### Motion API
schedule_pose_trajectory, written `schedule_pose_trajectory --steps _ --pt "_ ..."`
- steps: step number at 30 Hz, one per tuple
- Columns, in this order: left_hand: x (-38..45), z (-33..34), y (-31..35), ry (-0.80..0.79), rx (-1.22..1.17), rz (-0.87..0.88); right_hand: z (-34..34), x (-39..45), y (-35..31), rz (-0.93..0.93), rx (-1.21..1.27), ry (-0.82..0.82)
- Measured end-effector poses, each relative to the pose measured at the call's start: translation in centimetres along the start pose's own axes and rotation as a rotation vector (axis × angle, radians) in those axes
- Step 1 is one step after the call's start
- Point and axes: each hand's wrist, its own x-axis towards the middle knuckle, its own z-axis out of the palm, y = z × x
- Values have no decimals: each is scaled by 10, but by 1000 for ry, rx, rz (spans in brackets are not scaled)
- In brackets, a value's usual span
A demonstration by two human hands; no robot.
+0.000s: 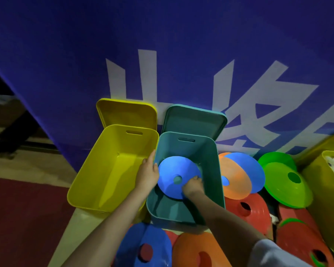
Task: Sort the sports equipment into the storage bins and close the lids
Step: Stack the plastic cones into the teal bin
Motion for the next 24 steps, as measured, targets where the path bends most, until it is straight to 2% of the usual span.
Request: schedule_pose_trajectory --steps 3,6,9,11,13,18,21,24 --pt "-1 0 0 9 -30 2 -16 0 3 -50 13 15" --pt "-5 -2 5 51 -2 -9 -45 -13 2 -231 96 28" --pt "-11 -6 14 205 140 180 -78 -32 12 -435 253 136" --pt "-18 -5 35 212 94 299 -103 -43 31 -492 384 228" --pt "-26 7 66 161 -24 367 -125 -44 60 -471 509 301" --pt "-63 60 158 -74 -274 408 -164 -27 151 -203 685 443" --pt "-88 101 194 -183 -287 359 -178 -22 202 -119 638 501" --pt "-105 145 200 -277 -239 388 -188 -15 245 -86 513 475"
